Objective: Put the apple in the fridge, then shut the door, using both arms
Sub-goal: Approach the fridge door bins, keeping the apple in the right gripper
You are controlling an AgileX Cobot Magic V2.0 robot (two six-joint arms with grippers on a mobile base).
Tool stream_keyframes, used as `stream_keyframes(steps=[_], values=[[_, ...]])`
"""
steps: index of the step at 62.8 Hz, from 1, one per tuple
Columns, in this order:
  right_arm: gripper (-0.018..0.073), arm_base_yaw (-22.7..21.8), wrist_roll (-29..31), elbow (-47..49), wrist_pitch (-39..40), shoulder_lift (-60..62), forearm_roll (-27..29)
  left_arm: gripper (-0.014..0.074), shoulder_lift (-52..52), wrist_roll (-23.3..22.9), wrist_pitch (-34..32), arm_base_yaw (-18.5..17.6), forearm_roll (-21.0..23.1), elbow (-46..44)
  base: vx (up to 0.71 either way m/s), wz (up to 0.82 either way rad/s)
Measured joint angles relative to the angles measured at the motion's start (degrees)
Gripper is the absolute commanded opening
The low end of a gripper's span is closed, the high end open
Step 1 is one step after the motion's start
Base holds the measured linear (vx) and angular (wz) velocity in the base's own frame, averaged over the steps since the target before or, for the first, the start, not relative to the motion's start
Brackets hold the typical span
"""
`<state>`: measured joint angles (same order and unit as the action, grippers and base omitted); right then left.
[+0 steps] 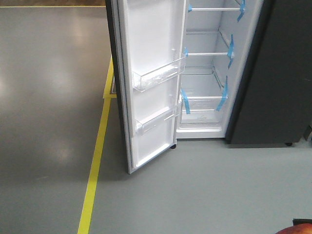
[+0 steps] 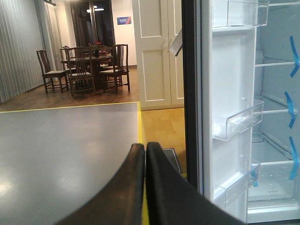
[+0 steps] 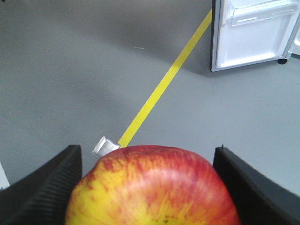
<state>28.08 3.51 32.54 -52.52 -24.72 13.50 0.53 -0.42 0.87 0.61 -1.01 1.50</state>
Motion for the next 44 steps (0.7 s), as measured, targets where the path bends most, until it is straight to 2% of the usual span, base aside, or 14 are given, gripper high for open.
stream_keyframes(steps=[44], values=[[0.0348,0.0,0.0,0.0,0.0,0.0,0.0,-0.0006,0.0,0.0,0.0,0.0,0.0,0.0,0.17,0.01]])
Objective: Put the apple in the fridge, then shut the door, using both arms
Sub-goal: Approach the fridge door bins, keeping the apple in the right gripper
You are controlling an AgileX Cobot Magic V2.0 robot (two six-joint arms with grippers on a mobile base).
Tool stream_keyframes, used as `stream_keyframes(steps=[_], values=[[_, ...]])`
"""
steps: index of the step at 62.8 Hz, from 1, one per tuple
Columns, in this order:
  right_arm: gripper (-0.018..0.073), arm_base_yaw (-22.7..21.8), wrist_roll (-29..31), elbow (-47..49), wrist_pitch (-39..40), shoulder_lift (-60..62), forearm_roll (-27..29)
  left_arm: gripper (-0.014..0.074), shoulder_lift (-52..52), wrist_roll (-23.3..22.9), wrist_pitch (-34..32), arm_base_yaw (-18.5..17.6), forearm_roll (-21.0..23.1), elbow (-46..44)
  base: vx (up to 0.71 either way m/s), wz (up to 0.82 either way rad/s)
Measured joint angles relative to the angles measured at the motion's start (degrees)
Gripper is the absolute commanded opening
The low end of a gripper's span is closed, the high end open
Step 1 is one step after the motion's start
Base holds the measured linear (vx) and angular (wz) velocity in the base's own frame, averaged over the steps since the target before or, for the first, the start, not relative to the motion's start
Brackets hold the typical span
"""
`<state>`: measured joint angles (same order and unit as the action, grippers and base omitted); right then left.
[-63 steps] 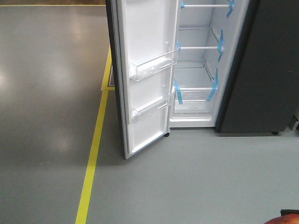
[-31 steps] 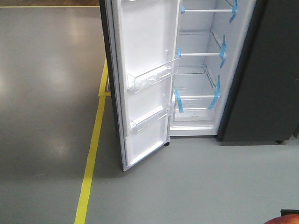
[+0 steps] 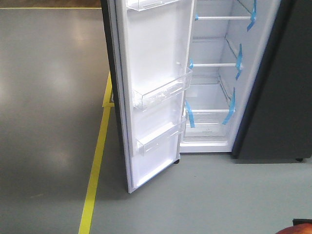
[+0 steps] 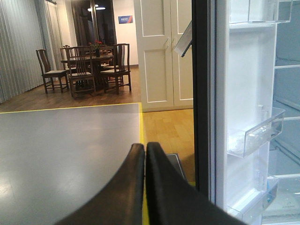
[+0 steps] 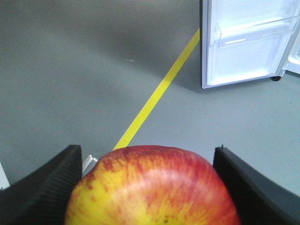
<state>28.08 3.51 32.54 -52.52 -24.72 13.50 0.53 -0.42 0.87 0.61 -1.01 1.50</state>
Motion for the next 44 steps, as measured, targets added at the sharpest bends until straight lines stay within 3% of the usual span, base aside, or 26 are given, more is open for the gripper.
stream_keyframes(steps=[44], values=[[0.0348,0.0,0.0,0.0,0.0,0.0,0.0,-0.0006,0.0,0.0,0.0,0.0,0.0,0.0,0.14,0.00]])
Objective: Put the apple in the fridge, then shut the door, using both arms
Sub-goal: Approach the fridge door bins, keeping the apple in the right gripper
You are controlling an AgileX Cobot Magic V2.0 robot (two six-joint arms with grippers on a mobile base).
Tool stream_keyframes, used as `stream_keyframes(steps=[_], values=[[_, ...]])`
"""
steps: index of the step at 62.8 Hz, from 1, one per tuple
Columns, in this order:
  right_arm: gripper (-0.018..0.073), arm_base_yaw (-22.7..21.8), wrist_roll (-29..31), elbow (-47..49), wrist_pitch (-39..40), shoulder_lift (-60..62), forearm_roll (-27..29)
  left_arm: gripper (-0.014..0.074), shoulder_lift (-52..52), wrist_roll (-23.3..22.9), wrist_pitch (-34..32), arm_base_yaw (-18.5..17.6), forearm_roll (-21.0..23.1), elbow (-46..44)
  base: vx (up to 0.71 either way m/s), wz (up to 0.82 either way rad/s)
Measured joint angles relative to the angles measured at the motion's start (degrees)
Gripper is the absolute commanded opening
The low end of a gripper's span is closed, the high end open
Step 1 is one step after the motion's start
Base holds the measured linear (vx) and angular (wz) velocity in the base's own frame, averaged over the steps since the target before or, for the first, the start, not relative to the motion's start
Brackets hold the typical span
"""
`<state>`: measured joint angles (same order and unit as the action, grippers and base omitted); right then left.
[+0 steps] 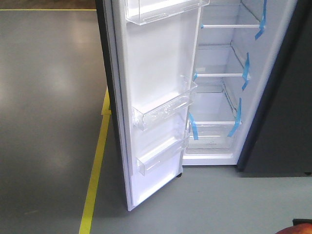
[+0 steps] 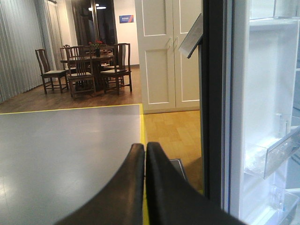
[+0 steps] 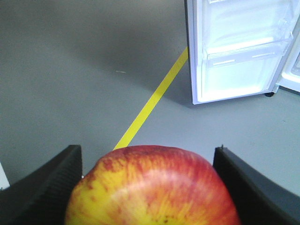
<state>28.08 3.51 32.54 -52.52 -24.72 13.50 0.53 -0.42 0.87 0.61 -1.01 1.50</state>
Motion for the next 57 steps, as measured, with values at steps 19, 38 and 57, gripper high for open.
stream_keyframes(steps=[19,38,57], values=[[0.0348,0.0,0.0,0.0,0.0,0.0,0.0,-0.0006,0.0,0.0,0.0,0.0,0.0,0.0,0.12,0.00],[0.0348,0.0,0.0,0.0,0.0,0.0,0.0,-0.0006,0.0,0.0,0.0,0.0,0.0,0.0,0.11,0.00],[0.0348,0.0,0.0,0.0,0.0,0.0,0.0,-0.0006,0.0,0.0,0.0,0.0,0.0,0.0,0.09,-0.01]])
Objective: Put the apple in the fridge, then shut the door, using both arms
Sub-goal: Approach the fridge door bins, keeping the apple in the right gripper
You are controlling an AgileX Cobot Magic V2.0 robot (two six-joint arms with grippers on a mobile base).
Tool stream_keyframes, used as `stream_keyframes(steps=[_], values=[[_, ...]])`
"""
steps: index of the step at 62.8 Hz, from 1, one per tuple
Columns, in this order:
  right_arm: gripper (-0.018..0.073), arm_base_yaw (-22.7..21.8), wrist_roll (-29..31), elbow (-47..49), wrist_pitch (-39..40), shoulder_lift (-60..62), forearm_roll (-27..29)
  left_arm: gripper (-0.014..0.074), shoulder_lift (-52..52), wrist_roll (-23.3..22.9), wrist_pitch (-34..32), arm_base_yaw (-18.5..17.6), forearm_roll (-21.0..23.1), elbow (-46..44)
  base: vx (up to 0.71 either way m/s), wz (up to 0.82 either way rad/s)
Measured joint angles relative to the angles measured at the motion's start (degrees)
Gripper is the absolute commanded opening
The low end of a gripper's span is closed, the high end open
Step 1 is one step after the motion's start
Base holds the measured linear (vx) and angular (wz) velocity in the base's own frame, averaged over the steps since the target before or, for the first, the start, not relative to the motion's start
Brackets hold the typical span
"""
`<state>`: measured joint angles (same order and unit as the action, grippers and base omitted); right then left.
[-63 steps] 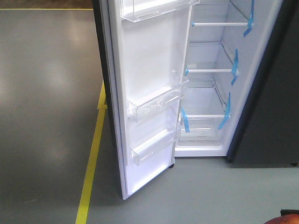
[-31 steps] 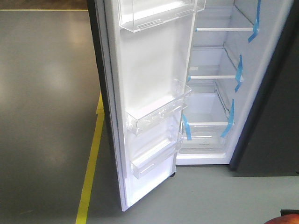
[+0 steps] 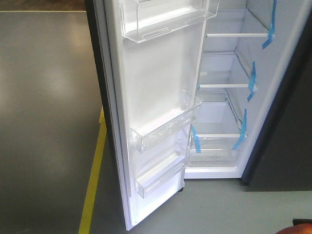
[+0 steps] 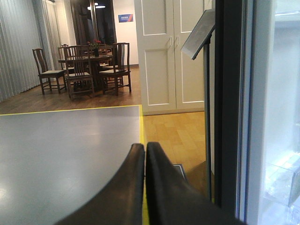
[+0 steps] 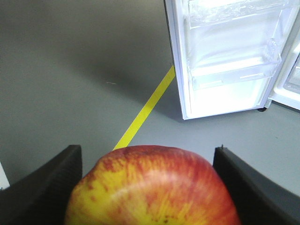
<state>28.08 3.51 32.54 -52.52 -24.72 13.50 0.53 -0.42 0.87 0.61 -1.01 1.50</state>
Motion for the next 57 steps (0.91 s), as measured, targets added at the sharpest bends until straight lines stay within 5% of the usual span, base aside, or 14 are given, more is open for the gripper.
stream_keyframes(steps=[57], values=[[0.0348,0.0,0.0,0.0,0.0,0.0,0.0,-0.0006,0.0,0.0,0.0,0.0,0.0,0.0,0.07,-0.01]])
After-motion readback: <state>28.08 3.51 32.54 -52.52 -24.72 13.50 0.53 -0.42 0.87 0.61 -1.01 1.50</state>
